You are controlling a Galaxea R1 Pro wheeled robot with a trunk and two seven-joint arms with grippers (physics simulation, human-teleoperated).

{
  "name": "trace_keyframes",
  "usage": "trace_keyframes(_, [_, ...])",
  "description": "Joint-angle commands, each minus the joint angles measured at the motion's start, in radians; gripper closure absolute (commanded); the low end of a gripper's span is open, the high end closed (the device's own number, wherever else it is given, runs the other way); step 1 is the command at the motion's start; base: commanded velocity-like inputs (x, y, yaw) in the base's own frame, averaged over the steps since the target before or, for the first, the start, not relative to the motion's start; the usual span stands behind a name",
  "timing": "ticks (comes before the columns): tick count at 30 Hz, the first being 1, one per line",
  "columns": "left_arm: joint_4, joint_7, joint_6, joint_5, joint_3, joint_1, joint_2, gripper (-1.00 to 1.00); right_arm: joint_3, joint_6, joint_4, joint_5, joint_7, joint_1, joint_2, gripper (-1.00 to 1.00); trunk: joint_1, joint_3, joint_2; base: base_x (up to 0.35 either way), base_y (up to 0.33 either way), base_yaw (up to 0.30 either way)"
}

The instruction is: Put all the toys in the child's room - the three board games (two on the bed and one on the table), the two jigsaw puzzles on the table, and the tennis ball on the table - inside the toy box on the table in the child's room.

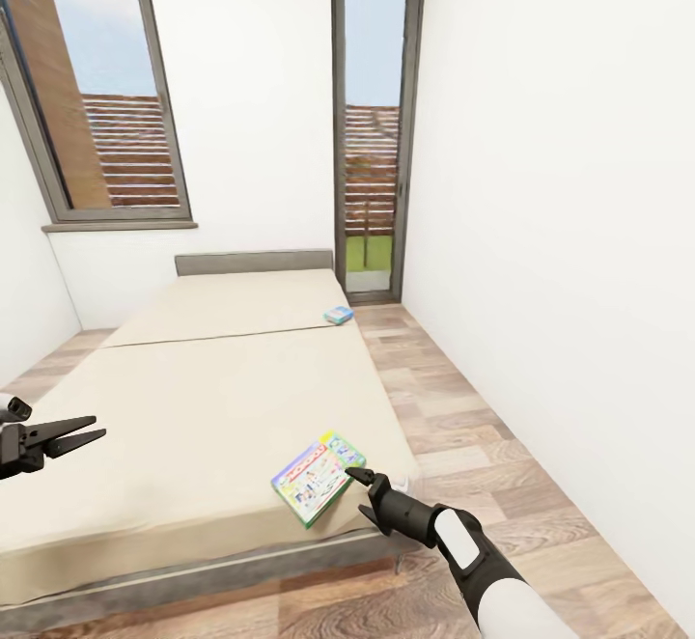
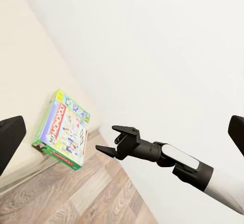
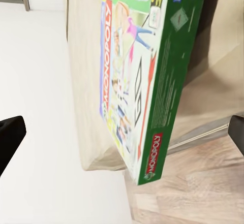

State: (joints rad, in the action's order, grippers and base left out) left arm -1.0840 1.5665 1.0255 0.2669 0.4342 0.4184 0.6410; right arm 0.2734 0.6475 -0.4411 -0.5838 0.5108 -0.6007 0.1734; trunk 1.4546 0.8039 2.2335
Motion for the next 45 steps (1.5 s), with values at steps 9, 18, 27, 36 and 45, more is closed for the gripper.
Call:
trace_keyframes(9, [0.001,0.004,0.011,-0.001,0.0,0.0,0.0,-1.0,0.007,0.006,-0.001,-0.001,0.0,0.0,0.001,-1.0,0.0,0.001,0.0,-0.03,0.094,0.0])
trace_keyframes(18, [0.001,0.004,0.011,-0.001,0.0,0.0,0.0,-1.0,0.006,0.005,-0.001,-0.001,0.0,0.0,0.001,-1.0,0.0,0.001,0.0,-0.004,0.011,0.0])
trace_keyframes(27, [0.001,0.004,0.01,-0.001,0.0,0.0,0.0,-1.0,0.006,0.004,-0.001,-0.001,0.0,-0.001,0.001,-1.0,0.0,0.001,0.0,0.0,0.001,0.0])
trace_keyframes(36, [0.001,0.004,0.011,0.0,0.0,0.0,0.0,-1.0,0.006,0.004,-0.001,-0.001,0.0,-0.001,0.001,-1.0,0.0,0.001,0.0,0.0,0.0,0.0])
trace_keyframes(45, [0.001,0.004,0.011,0.0,0.0,0.0,0.0,-1.0,0.006,0.004,-0.001,-0.001,0.0,-0.001,0.001,-1.0,0.03,0.026,0.056,0.0,0.0,0.0])
